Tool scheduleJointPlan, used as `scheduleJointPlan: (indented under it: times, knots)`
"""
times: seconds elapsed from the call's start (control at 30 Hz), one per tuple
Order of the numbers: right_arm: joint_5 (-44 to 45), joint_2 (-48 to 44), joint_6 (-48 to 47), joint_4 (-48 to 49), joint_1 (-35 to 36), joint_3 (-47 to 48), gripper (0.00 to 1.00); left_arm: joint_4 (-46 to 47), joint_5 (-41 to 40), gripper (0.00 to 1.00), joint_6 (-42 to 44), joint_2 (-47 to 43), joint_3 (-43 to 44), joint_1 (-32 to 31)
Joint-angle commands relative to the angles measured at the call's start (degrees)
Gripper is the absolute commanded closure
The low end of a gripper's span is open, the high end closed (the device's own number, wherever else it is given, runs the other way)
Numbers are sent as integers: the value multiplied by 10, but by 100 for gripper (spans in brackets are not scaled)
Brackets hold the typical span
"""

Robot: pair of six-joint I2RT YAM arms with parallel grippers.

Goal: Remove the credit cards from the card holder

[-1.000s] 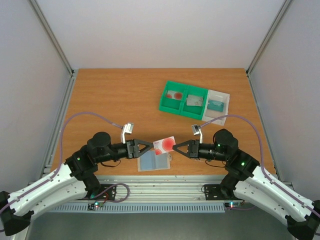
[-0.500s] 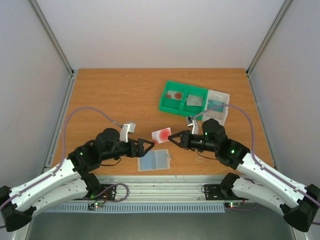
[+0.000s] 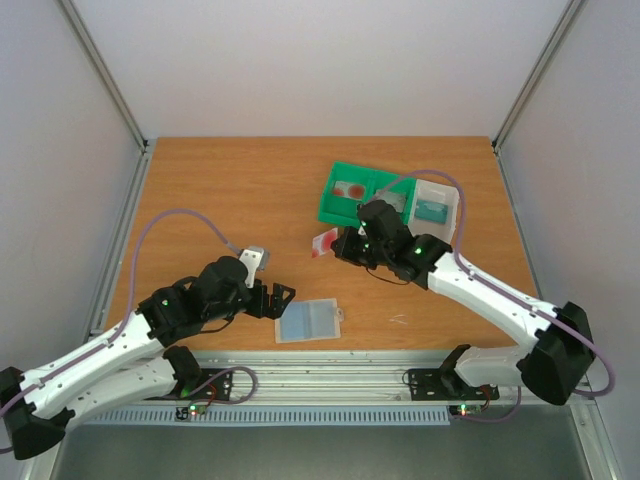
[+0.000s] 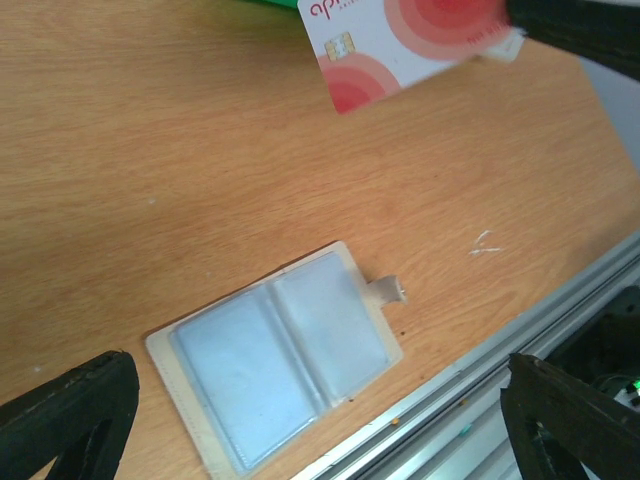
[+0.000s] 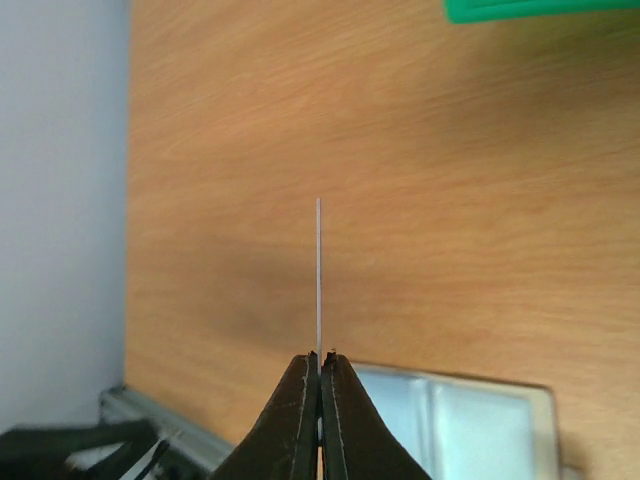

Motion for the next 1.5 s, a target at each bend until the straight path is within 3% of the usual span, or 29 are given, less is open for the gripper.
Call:
scheduleJointPlan:
  times: [0.0,0.37,0.57,0.8,1.13,1.47]
  knots:
    - [72,41,2,-22,-17,25,99,-5,-24,1,50,11,1,0]
    - [156,157,-42,-38,-60,111,99,-11,-42,1,70,38,-16,0]
    - [86,191,-46,9,-104,122,99,-13,-52,1,73,32,-22,1]
    - [83,227,-73,47,-135,150,99,38,-48,1,61,33,-54,4]
    - [9,309,-73,86,-177,203,99,89,-32,1,48,47,-101,40]
    - [42,353,-88,80,-186,245,99,116,7,1,36,62,-114,71]
